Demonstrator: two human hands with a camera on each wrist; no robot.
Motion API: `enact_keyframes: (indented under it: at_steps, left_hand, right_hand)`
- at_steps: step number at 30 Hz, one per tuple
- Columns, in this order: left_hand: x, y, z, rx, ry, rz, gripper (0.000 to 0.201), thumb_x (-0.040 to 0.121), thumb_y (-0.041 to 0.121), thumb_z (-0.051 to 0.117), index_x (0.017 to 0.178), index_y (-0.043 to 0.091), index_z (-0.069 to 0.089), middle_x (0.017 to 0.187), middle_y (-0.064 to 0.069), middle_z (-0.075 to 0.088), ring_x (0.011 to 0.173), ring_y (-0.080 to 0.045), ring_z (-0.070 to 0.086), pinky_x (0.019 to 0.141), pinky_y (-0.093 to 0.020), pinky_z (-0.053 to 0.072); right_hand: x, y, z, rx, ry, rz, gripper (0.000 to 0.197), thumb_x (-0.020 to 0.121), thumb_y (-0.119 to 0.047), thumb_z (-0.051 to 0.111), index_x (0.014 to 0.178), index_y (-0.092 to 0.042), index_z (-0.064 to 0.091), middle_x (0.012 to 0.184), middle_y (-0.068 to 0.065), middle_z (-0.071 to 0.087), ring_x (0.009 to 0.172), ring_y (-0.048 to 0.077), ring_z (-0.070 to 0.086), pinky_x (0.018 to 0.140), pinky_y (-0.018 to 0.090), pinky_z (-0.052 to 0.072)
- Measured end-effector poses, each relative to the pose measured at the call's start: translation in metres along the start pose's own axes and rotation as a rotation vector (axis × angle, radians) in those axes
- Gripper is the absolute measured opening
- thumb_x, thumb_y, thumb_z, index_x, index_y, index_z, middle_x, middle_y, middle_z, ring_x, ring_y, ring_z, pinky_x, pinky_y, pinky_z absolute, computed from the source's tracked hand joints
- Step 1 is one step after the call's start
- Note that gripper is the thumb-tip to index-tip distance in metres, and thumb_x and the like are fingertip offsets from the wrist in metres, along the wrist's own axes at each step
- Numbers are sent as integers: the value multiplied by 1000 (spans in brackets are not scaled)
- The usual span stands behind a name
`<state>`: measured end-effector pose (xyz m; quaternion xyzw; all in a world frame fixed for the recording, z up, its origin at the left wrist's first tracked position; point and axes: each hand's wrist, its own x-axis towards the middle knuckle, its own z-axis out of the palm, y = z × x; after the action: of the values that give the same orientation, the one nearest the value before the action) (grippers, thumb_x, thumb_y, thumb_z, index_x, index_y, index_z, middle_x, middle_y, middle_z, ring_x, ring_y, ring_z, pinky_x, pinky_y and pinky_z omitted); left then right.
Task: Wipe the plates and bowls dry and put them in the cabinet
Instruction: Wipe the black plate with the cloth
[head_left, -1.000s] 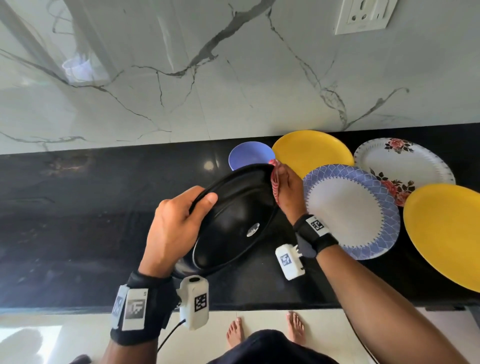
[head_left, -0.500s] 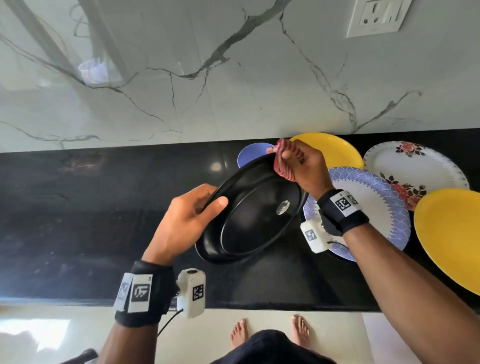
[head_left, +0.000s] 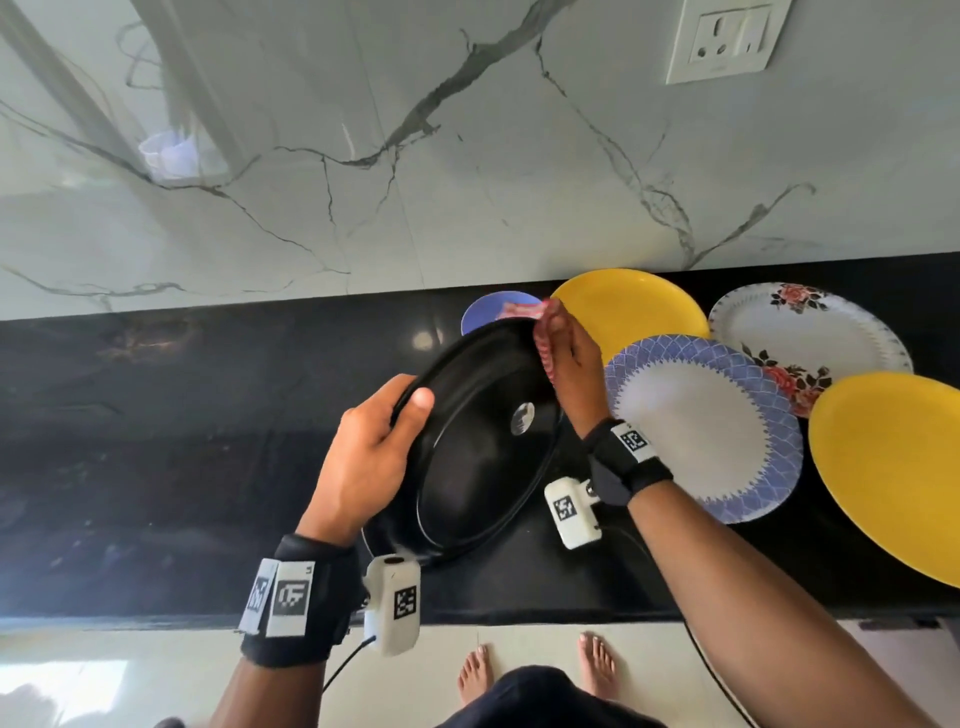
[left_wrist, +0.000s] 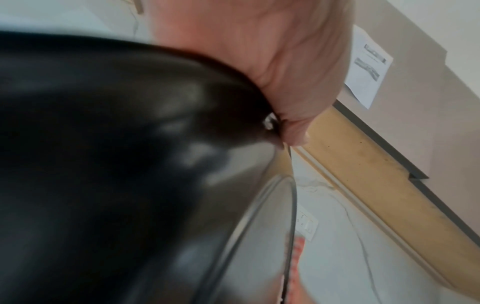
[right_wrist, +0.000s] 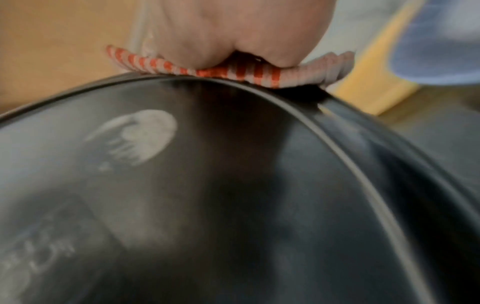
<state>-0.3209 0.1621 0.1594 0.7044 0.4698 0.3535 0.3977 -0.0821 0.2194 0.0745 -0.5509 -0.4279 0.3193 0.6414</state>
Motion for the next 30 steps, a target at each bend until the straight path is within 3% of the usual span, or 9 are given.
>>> enact_keyframes:
  at_steps: [3, 5, 9, 12, 14, 17, 20, 25, 30]
  left_hand:
    - [-7, -3, 0, -49, 44, -20, 35, 99, 55, 49, 88, 23, 61, 72, 6, 60, 71, -10, 53, 69, -39, 47]
    - [-10, -7, -1, -99, 67, -42, 30, 102, 46, 51, 86, 22, 62, 74, 8, 60, 73, -11, 52, 71, -37, 46]
    - [-16, -14, -3, -196, 118, -141, 31, 109, 30, 53, 81, 19, 62, 75, 0, 56, 74, -14, 49, 73, -38, 43]
    - [-18, -15, 2, -226, 151, -169, 35, 111, 23, 51, 79, 10, 54, 73, -3, 48, 71, -17, 42, 70, -38, 39]
    - [-16, -13, 8, -239, 155, -157, 39, 111, 27, 50, 80, 3, 45, 73, -5, 40, 71, -22, 35, 69, -41, 34]
    - [-10, -13, 12, -290, 179, -161, 50, 105, 43, 51, 88, -4, 48, 80, -6, 46, 77, -23, 39, 73, -42, 36]
    - [-14, -15, 10, -366, 177, -202, 58, 101, 51, 54, 97, -7, 51, 90, -11, 56, 85, -24, 47, 79, -46, 42]
    - [-16, -11, 16, -345, 215, -201, 42, 112, 25, 48, 75, 10, 35, 77, -6, 31, 75, -26, 25, 70, -42, 27]
    - [-8, -20, 18, -393, 249, -201, 48, 108, 37, 50, 87, -6, 46, 86, -8, 48, 83, -23, 40, 77, -43, 38]
  right_hand:
    - [-27, 45, -9, 246, 38, 426, 57, 104, -55, 43, 143, -16, 56, 142, -2, 60, 134, 11, 54, 121, 38, 34]
    - [-44, 67, -16, 153, 56, 469, 65, 96, -66, 47, 140, -19, 59, 139, -3, 63, 131, 13, 57, 118, 42, 39]
    - [-46, 51, -19, -133, 202, 218, 29, 107, -35, 48, 123, -18, 65, 104, -9, 70, 107, 17, 67, 98, 35, 51]
    - [-39, 12, -5, -169, 82, -35, 30, 104, -39, 51, 129, -27, 63, 120, 2, 68, 109, 9, 62, 94, 31, 47]
    - [-45, -7, 11, -224, -95, -323, 26, 102, -31, 53, 120, -20, 67, 122, 0, 67, 114, 6, 60, 99, 32, 42]
    - [-78, -11, 35, -419, -390, -614, 46, 105, -28, 48, 144, -3, 53, 154, 18, 45, 150, 33, 32, 124, 50, 21]
    - [-97, 8, 27, -602, -496, -685, 53, 107, -40, 40, 155, -17, 34, 165, 12, 28, 156, 28, 17, 123, 59, 15]
    - [-56, -1, 31, -816, -299, -468, 61, 107, -49, 17, 161, -22, 13, 170, 10, 9, 158, 29, 1, 120, 66, 11]
    - [-115, 6, 50, -774, -427, -576, 57, 109, -45, 18, 162, -25, 12, 170, 12, 9, 156, 38, 2, 123, 63, 0]
